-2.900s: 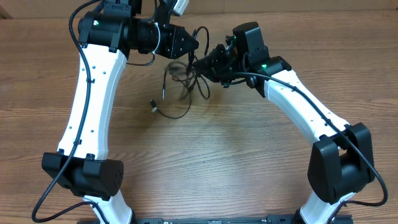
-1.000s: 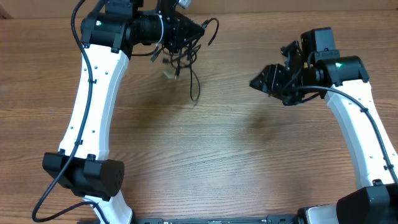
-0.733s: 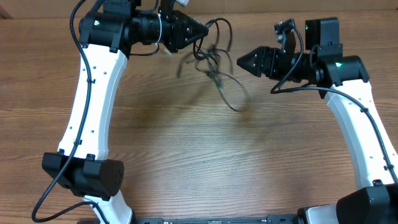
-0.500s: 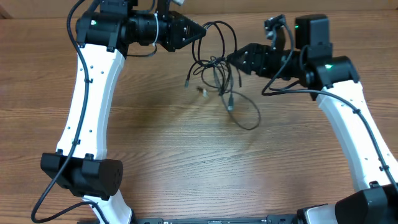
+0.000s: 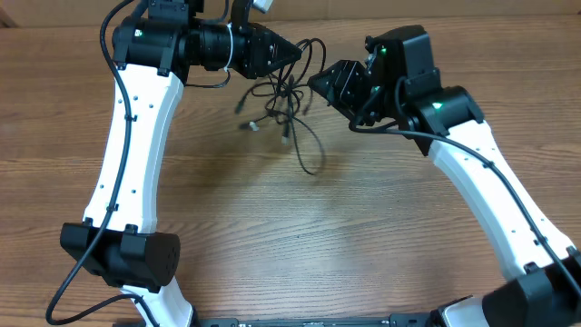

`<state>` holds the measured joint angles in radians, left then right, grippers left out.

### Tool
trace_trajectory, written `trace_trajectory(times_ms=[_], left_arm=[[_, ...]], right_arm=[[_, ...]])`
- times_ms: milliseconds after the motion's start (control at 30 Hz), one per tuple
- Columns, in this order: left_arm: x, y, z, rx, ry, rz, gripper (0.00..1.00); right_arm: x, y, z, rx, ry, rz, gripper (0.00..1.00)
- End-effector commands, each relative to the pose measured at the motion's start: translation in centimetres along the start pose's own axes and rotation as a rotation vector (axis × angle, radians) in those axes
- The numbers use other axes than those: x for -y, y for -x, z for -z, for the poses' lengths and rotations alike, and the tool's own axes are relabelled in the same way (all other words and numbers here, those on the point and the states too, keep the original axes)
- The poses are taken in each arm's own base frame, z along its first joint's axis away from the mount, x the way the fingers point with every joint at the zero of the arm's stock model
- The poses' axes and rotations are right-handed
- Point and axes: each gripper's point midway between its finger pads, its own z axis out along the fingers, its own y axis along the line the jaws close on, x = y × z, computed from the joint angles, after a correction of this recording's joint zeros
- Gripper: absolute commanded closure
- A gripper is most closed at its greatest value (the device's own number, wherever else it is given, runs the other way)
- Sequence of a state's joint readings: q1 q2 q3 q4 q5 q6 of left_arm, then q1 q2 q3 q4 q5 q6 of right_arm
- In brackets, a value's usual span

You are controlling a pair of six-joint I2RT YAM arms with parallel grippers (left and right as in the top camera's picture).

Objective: Untangle cables

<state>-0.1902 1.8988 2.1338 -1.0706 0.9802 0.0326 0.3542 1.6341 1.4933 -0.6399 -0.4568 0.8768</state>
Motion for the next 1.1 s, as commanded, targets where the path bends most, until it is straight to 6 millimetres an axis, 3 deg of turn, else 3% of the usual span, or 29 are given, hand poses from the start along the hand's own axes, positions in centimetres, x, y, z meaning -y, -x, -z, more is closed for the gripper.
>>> trace_trajectory(times_ms=[0,167,300,400,500,633,800,900,1067], left_arm=[[1.9,0.9,0.8,0.025,-0.017,-0.043,0.96],[1.7,0.7,0.8,0.02,-0.007,-0.037,0.96],[1.2,0.6,0.8,0.017,0.024,-0.03,0.96],[0.8,0.5,0.8,0.013,0.046,-0.024,0.96],[0.0,0.5,0.9,0.015,0.09,0.032,0.96],[-3.1,0.4,1.5,0.043,0.273,0.245,0.96],[-4.5,0.5,1.9,0.087,0.352,0.415,0.96],[-4.5,0.8,2.0,0.106,0.349,0.458,0.96],[-4.6,1.1,2.0,0.133,0.349,0.535,0.96]], right_arm=[[-0.4,0.6,-1.3,-0.006,0.02,-0.054,0.45],[-0.3,0.6,-3.0,-0.044,0.047,-0.084,0.5],[0.2,0.3,-3.5,-0.062,0.035,-0.085,0.72],[0.4,0.5,-3.5,-0.053,0.028,-0.032,0.76],[0.0,0.5,-3.3,-0.058,0.05,0.089,0.7],[-0.2,-0.4,-2.9,-0.097,0.078,0.259,0.48],[1.3,-2.0,-2.9,-0.166,0.038,0.38,0.43],[3.5,-2.6,-2.9,-0.178,-0.072,0.377,0.43],[5.3,-3.5,-3.2,-0.205,-0.137,0.356,0.43]])
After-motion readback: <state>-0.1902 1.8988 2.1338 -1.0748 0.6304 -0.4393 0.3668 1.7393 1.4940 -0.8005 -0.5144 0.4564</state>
